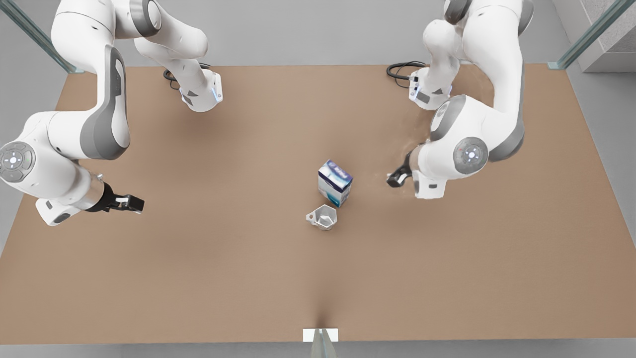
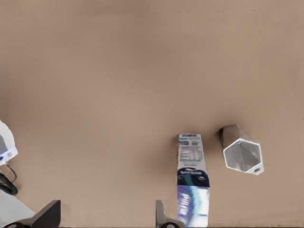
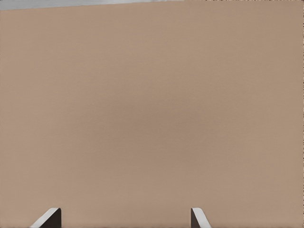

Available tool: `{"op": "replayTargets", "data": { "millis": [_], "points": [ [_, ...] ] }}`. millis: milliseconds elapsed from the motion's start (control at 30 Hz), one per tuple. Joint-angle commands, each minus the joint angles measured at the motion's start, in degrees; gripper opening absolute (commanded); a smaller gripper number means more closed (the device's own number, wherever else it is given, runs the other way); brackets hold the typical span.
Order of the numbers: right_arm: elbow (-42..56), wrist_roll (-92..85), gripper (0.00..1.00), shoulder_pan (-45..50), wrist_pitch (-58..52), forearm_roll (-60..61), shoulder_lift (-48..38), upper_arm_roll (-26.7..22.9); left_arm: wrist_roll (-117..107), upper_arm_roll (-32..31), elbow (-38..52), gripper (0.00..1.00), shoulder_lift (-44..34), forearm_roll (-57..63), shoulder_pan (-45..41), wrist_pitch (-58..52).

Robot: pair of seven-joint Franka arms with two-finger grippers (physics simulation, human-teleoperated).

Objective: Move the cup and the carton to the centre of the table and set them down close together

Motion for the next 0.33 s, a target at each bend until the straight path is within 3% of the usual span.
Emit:
{"op": "replayTargets", "data": {
  "millis": [0,67,133,300],
  "points": [
    [0.0,0.0,1.00,0.0,0.0,0.0,0.0,0.0,24.1,0.0,1.2,1.00,-0.1,12.6,2.6,-0.9],
    [0.0,0.0,1.00,0.0,0.0,0.0,0.0,0.0,56.6,0.0,2.7,1.00,-1.3,17.4,13.8,1.0],
    [0.0,0.0,1.00,0.0,0.0,-0.1,0.0,0.0,56.2,-0.1,-2.1,1.00,-6.2,21.4,13.6,7.7],
    [1.3,0.0,1.00,-0.1,0.0,-0.2,1.0,-0.1,56.0,-0.7,-1.3,1.00,-3.4,21.0,13.3,7.4]
  ]
}}
